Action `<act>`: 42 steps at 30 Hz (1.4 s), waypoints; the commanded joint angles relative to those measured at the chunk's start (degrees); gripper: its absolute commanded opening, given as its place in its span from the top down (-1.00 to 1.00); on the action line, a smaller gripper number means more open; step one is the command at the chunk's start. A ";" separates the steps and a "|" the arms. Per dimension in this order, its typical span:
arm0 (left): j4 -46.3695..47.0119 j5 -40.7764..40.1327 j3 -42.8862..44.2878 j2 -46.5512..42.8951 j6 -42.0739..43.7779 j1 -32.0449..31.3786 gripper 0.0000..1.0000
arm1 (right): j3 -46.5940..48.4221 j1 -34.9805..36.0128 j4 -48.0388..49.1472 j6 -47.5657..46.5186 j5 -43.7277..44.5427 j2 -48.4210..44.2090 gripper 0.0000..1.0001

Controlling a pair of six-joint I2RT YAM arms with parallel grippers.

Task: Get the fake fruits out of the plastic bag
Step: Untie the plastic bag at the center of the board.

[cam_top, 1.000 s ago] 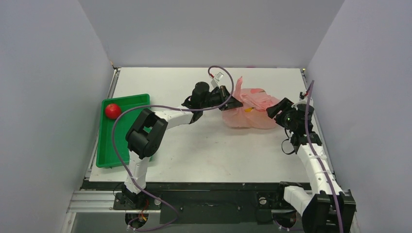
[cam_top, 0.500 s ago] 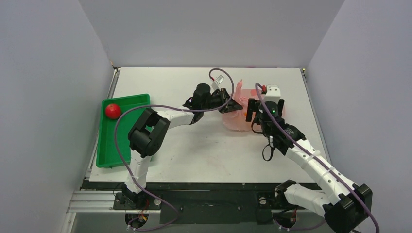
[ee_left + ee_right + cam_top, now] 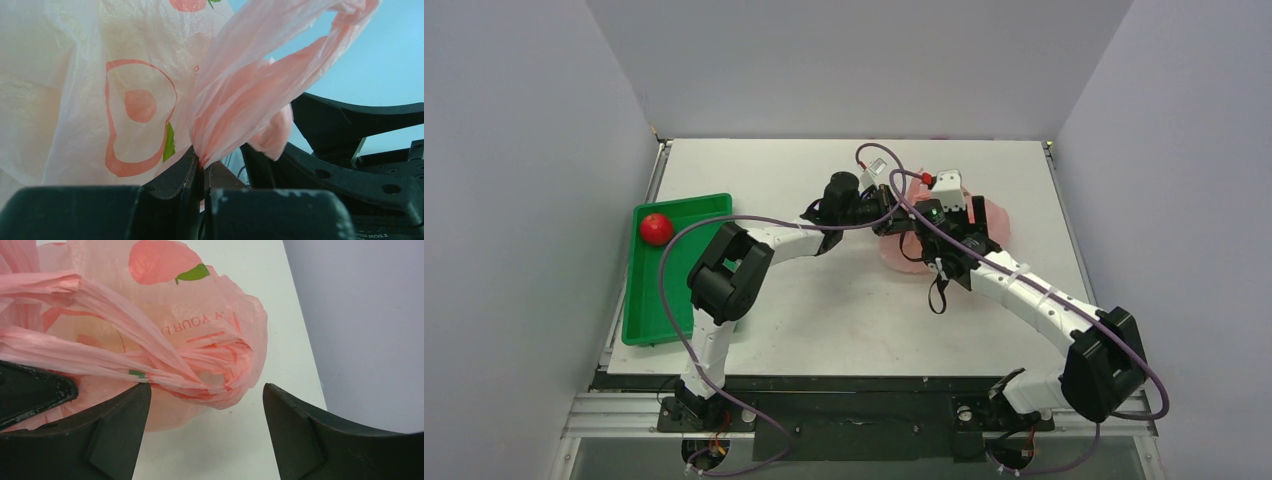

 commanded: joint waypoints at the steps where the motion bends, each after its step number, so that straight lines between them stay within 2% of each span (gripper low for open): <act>1: 0.68 0.92 3.64 -0.08 0.73 0.16 1.00 | 3.05 0.46 1.18 -0.42 2.73 2.49 -0.55; 5: 0.10 1.39 3.86 -0.09 1.17 0.14 1.00 | 1.68 -0.91 3.09 0.61 2.58 3.15 -0.51; 7: -0.04 1.47 3.63 -0.17 1.24 0.16 1.00 | 1.13 -2.21 4.17 1.80 1.89 3.82 -0.33; 9: -0.19 1.66 3.40 -0.14 1.26 0.16 1.00 | 0.81 -3.32 5.05 2.90 1.72 4.71 0.06; 10: -0.22 1.73 3.23 -0.20 1.32 0.23 1.00 | 0.90 -3.58 5.25 3.42 1.80 4.89 0.41; 12: -0.11 1.59 2.63 -0.31 1.49 0.23 1.00 | 0.71 -3.88 5.75 3.95 2.89 4.88 0.77; 15: -0.23 1.49 1.58 -0.50 1.87 0.36 1.00 | 0.18 -4.95 6.38 5.32 4.43 2.34 1.00; 20: -0.93 1.48 0.06 -0.89 2.83 0.72 1.00 | -3.61 -15.15 9.21 12.89 -2.98 -6.41 1.00; 21: -0.95 1.45 -0.11 -0.92 2.92 0.86 1.00 | -5.30 -17.10 9.87 15.50 -7.53 -9.18 1.00; 22: -0.98 1.44 -0.29 -0.99 3.03 0.89 1.00 | -6.20 -22.08 11.26 16.79 -10.87 -10.27 1.00; 23: -0.79 1.54 -0.33 -0.97 2.98 1.03 1.00 | -7.86 -24.56 11.99 19.61 -17.77 -11.99 1.00; 24: -0.06 1.66 -0.43 -0.91 2.41 1.11 1.00 | -8.62 -29.94 13.33 21.00 -25.00 -13.03 1.00; 27: 1.42 2.55 -0.09 -0.58 1.03 1.44 1.00 | -11.02 -39.26 15.91 25.06 -36.09 -13.09 1.00; 31: 0.51 2.73 0.82 -0.75 1.81 1.48 0.97 | -10.38 -41.45 15.07 24.76 -42.37 -11.50 1.00; 34: -0.39 3.13 1.45 -1.50 2.99 1.43 0.67 | -9.96 -41.31 14.53 23.58 -43.17 -12.58 1.00; 37: -5.00 2.43 2.06 -4.39 8.67 1.27 0.24 | -9.22 -41.01 12.47 22.25 -42.71 -13.99 1.00; 38: -6.85 0.89 2.16 -5.31 10.81 0.95 0.16 | -8.81 -40.80 12.07 21.52 -42.60 -14.68 1.00; 40: -13.76 -3.70 2.81 -8.49 18.18 0.11 -0.14 | -8.18 -40.02 10.76 20.31 -43.08 -15.39 1.00; 42: -22.27 -11.16 4.48 -11.44 26.16 -1.40 -0.24 | -7.70 -38.54 9.19 18.86 -43.52 -16.13 1.00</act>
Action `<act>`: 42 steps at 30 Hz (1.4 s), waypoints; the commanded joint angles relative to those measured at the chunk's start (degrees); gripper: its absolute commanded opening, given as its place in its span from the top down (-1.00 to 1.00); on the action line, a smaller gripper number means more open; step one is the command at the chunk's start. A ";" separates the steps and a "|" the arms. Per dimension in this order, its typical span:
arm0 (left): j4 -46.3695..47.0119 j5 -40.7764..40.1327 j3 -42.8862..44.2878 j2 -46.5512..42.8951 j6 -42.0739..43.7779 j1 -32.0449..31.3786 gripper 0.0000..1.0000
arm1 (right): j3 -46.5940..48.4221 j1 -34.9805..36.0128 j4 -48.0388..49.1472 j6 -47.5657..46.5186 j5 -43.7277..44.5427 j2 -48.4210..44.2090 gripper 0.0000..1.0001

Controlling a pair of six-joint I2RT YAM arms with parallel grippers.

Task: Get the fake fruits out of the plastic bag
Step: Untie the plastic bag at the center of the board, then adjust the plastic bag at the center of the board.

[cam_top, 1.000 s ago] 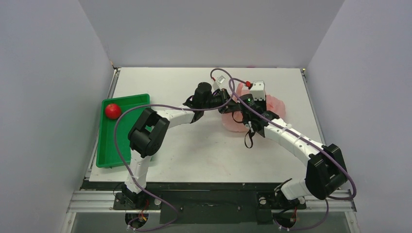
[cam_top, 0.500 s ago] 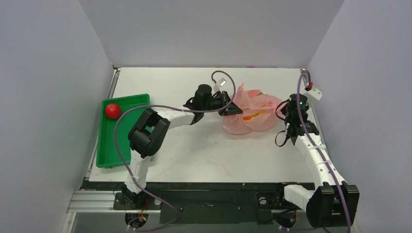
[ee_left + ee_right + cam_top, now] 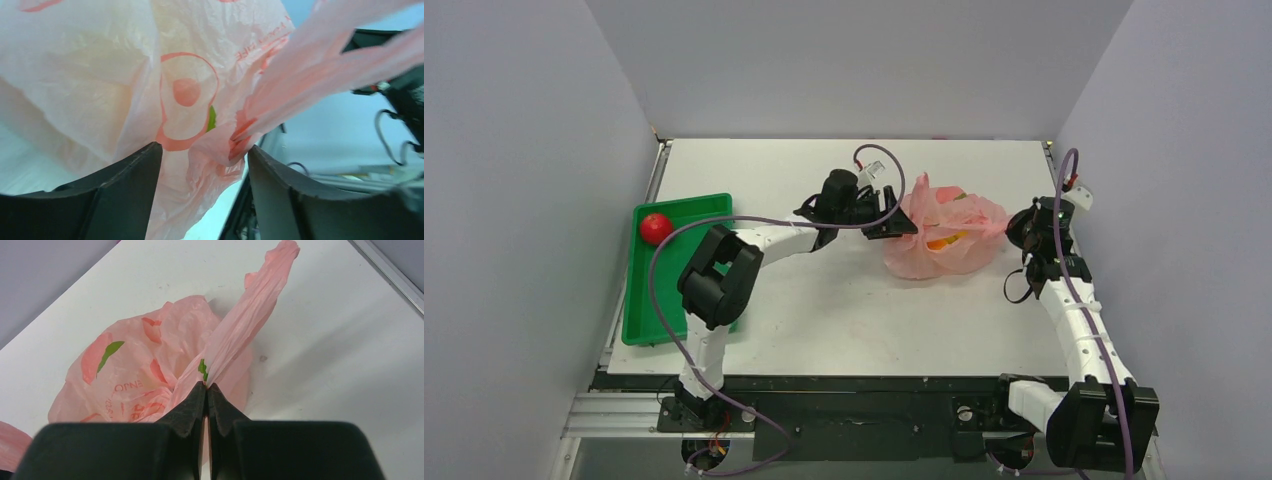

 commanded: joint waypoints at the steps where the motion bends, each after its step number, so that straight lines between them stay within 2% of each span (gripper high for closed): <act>1: -18.34 -13.61 6.35 -10.95 20.24 -2.85 -0.26 | 3.03 2.33 -1.73 -3.62 -1.21 -2.94 1.00; 3: -24.51 -26.19 8.53 -12.77 25.64 -5.76 -0.31 | 3.46 3.66 -2.98 -5.33 -0.46 -3.36 1.00; 7: -27.82 -38.57 11.22 -14.05 29.40 -8.57 -0.38 | 4.00 5.37 -4.06 -7.16 0.02 -3.71 1.00; 10: -29.62 -41.69 15.06 -12.17 29.82 -9.29 -0.38 | 4.82 6.90 -4.10 -7.74 -0.77 -3.64 1.00; 13: -30.01 -39.36 18.90 -9.42 31.46 -9.91 -0.36 | 6.21 7.18 -4.12 -7.70 -1.72 -3.38 1.00; 15: -30.17 -36.84 21.28 -7.84 31.90 -9.88 -0.19 | 7.33 7.25 -4.21 -7.63 -1.85 -3.04 1.00; 16: -30.63 -36.27 23.11 -7.39 31.96 -9.80 0.14 | 7.77 7.27 -4.22 -7.60 -1.70 -2.85 1.00; 17: -30.93 -34.24 24.30 -6.33 31.85 -9.61 0.36 | 8.87 7.23 -4.27 -7.44 -1.39 -2.45 1.00; 18: -31.96 -33.52 27.21 -5.80 31.86 -9.49 0.81 | 9.51 7.05 -4.48 -7.37 -1.17 -2.21 1.00; 19: -32.91 -32.52 28.90 -4.57 32.02 -9.36 0.93 | 11.28 6.90 -4.66 -7.36 -0.64 -1.61 1.00; 20: -35.55 -32.09 33.26 -3.86 32.52 -9.36 1.00 | 12.29 6.57 -5.17 -7.51 -0.31 -1.17 1.00; 21: -36.59 -31.20 35.66 -2.06 32.74 -9.24 1.00 | 14.72 6.35 -5.49 -7.68 -0.03 0.02 1.00; 26: -46.95 -24.52 60.60 7.16 31.69 -7.38 1.00 | 24.61 3.46 -8.09 -7.87 -0.77 4.27 1.00; 28: -46.98 -19.85 65.34 8.29 30.09 -6.27 1.00 | 28.01 2.42 -8.32 -7.35 -1.06 5.16 1.00; 31: -42.73 -15.33 63.37 6.38 27.00 -4.77 1.00 | 31.24 1.66 -8.48 -7.32 -0.63 5.97 1.00; 32: -40.08 -13.38 59.90 4.46 25.86 -4.29 1.00 | 31.17 1.48 -8.51 -7.36 -0.27 6.09 1.00; 37: -36.35 -10.18 47.39 -1.13 25.48 -4.10 1.00 | 30.88 0.81 -9.76 -9.98 -3.52 8.60 0.77; 40: -36.40 -9.87 43.05 -3.68 25.47 -3.96 1.00 | 33.52 0.69 -13.10 -11.11 -6.57 12.01 0.76; 42: -35.93 -10.30 40.23 -4.91 25.32 -3.76 1.00 | 32.37 0.68 -13.39 -10.88 -6.87 11.70 0.63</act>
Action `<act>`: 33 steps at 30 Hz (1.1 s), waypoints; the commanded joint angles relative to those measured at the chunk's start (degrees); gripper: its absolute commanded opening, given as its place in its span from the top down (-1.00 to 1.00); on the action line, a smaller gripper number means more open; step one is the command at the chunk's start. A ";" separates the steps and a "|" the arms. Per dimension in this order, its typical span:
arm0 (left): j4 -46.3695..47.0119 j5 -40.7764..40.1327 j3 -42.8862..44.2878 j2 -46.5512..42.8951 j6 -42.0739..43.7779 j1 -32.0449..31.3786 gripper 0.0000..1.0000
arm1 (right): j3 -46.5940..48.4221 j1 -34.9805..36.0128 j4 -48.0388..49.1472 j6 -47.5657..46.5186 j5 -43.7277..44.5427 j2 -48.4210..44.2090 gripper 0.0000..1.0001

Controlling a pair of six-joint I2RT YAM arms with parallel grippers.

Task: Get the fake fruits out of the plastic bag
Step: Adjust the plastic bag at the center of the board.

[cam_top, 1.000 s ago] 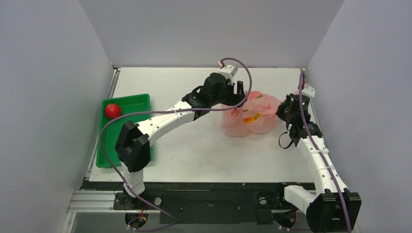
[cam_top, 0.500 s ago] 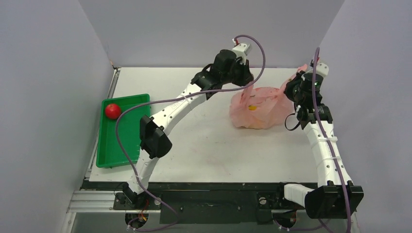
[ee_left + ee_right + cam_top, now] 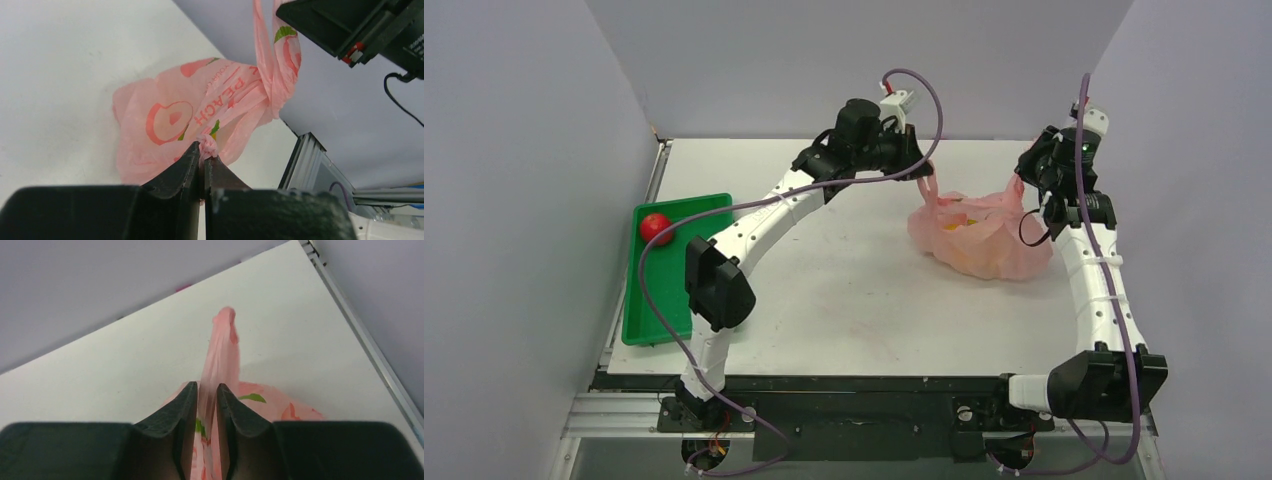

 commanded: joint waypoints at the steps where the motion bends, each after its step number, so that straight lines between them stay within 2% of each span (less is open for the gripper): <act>1: 2.92 2.35 -5.12 -5.20 -1.12 0.14 1.00 | 0.50 -0.12 -2.07 -1.60 -3.05 0.71 0.52; 3: 2.65 1.79 -6.45 -5.81 -1.74 0.80 1.00 | -1.35 0.03 -1.79 -2.09 -3.57 -0.80 0.44; 6: 2.67 2.22 -6.86 -5.59 -2.83 2.00 1.00 | -5.20 0.05 -1.20 -3.03 -4.43 -4.48 0.44; 8: 2.62 3.47 -5.77 -4.50 -3.44 2.87 1.00 | -6.99 0.10 -0.34 -2.47 -6.01 -6.30 0.57; 9: 2.65 4.59 -4.63 -3.35 -4.14 3.61 1.00 | -7.48 0.17 -0.08 -2.04 -7.85 -6.85 0.75; 12: 2.05 6.56 -1.28 -0.49 -4.72 4.67 1.00 | -10.56 0.92 1.09 -0.28 -13.13 -9.75 0.98; 16: 2.02 9.77 5.53 4.13 -4.75 6.27 1.00 | -14.76 3.38 2.29 -0.29 -22.34 -13.49 1.00; 17: 2.79 11.35 6.69 5.95 -5.59 7.07 1.00 | -16.41 4.35 2.79 -0.97 -27.33 -14.90 1.00; 21: 5.34 16.42 13.59 12.12 -10.42 9.78 1.00 | -21.53 12.23 7.15 -4.70 -41.73 -18.13 0.87; 22: 6.28 17.30 15.40 13.02 -12.50 10.50 1.00 | -22.09 13.53 7.34 -5.60 -42.88 -18.39 0.78; 25: 7.93 19.95 16.83 15.42 -15.30 10.92 1.00 | -22.23 17.76 5.55 -9.54 -44.89 -17.48 0.62; 31: 9.08 19.92 12.93 13.16 -15.09 10.48 1.00 | -18.88 18.82 1.37 -9.84 -43.65 -13.69 0.22; 33: 8.76 19.40 11.83 11.92 -14.23 10.55 0.90 | -18.07 18.83 0.91 -8.95 -42.89 -13.83 0.10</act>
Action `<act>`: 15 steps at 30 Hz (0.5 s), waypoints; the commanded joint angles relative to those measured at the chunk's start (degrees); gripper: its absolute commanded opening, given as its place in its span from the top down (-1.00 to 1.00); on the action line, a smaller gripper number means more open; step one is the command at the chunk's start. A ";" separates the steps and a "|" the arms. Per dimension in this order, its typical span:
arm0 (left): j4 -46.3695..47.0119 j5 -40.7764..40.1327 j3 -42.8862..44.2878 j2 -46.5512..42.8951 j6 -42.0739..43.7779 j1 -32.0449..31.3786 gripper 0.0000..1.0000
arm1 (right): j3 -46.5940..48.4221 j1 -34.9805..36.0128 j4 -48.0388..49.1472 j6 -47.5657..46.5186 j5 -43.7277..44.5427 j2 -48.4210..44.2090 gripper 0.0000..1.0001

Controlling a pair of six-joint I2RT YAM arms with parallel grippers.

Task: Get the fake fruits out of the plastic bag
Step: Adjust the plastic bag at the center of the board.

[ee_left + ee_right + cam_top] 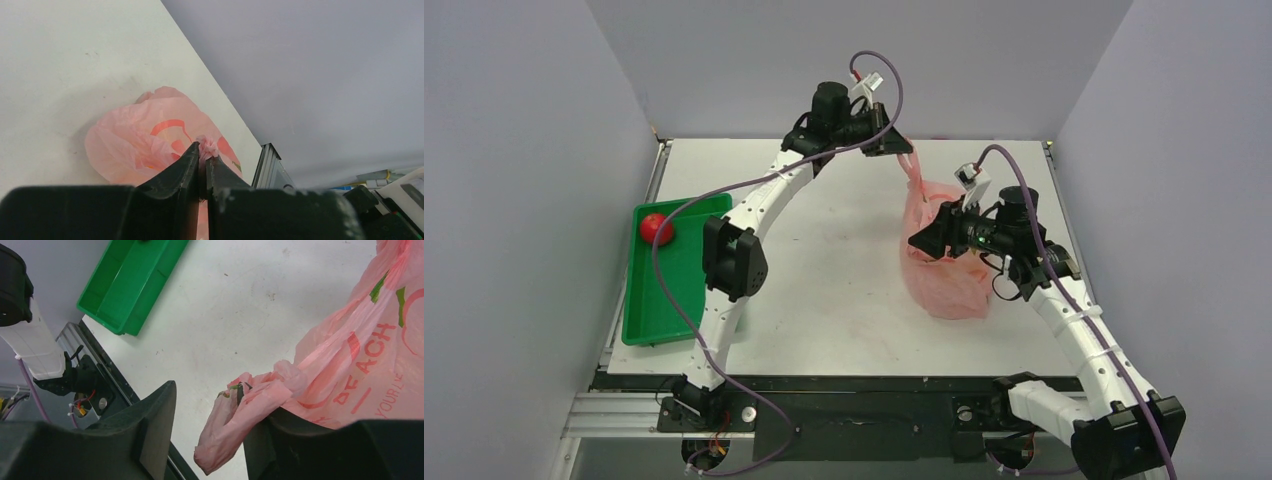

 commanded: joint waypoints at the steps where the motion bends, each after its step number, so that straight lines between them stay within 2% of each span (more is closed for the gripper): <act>1: 3.09 0.95 -0.95 -4.74 0.98 -0.61 0.83 | 4.09 0.33 -0.50 -0.34 1.03 0.08 0.00; 4: 0.09 -0.80 -0.99 -6.22 3.50 -0.63 0.47 | 4.66 0.43 0.48 0.84 4.08 -1.89 -0.20; 7: -6.40 -4.71 -0.58 -8.68 9.43 -0.87 0.12 | 5.53 1.10 1.67 2.19 6.06 -1.41 -0.28; 12: -18.69 -13.70 -3.87 -15.71 19.68 -1.17 -0.12 | 8.50 3.07 1.62 4.32 4.33 0.77 -0.31; 15: -19.59 -20.95 -10.09 -23.63 21.40 -0.89 -0.18 | 8.17 3.64 0.71 3.86 5.50 -0.46 -0.33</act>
